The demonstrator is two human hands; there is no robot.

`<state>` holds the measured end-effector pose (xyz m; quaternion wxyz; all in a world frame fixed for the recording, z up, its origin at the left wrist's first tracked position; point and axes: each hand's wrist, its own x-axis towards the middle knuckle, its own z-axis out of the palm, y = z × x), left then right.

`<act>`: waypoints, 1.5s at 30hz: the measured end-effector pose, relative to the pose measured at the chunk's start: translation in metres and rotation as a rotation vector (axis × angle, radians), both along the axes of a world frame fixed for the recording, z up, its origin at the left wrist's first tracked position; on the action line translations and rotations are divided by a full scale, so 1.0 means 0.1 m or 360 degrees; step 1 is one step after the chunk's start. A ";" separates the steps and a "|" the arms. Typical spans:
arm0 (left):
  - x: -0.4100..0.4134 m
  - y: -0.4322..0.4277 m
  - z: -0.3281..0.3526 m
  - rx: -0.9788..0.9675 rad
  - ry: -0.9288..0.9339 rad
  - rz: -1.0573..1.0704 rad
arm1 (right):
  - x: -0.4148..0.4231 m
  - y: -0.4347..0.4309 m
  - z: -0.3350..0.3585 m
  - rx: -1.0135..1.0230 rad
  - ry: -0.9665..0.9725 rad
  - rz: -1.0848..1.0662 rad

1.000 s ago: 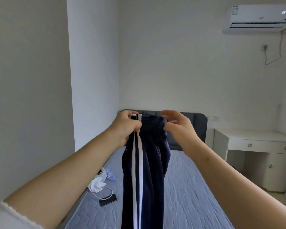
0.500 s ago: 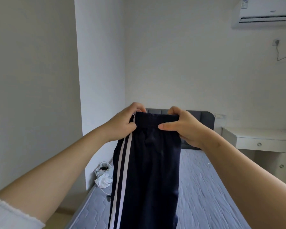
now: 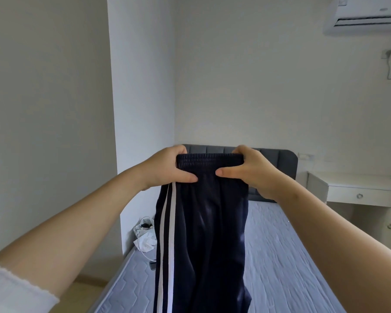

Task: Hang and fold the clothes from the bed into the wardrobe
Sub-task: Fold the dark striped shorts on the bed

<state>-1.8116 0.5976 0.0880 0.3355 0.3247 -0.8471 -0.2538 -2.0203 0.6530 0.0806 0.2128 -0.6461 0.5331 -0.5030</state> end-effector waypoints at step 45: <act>-0.50 -1.24 -1.16 0.0846 0.0088 0.0388 | -0.42 -1.18 -1.18 0.0689 -0.0535 -0.0422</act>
